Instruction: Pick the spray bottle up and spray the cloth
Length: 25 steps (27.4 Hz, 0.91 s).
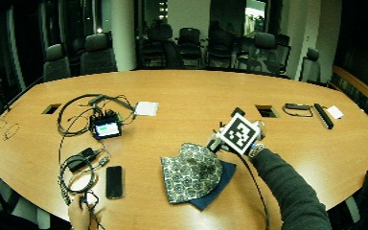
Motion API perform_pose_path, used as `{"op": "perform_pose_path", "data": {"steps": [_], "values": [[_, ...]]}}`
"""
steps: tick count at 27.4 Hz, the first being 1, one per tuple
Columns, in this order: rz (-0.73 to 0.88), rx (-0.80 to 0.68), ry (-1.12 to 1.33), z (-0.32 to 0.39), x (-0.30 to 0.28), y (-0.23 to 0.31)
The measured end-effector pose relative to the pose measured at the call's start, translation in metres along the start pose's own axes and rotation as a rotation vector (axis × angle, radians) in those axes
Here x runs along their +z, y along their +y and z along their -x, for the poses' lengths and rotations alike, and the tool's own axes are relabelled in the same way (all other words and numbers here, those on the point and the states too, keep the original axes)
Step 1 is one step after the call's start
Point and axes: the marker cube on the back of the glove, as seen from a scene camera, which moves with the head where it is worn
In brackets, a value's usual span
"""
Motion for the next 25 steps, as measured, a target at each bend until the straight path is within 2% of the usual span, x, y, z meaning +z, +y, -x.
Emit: {"op": "perform_pose_path", "data": {"steps": [5, 12, 20, 25], "values": [[-0.129, 0.253, -0.237, -0.008, -0.045, -0.030], [-0.275, 0.599, -0.587, -0.018, -0.079, -0.009], [-0.402, 0.704, -0.912, -0.014, -0.095, -0.054], [-0.430, 0.784, -1.121, 0.009, -0.068, -0.066]]}}
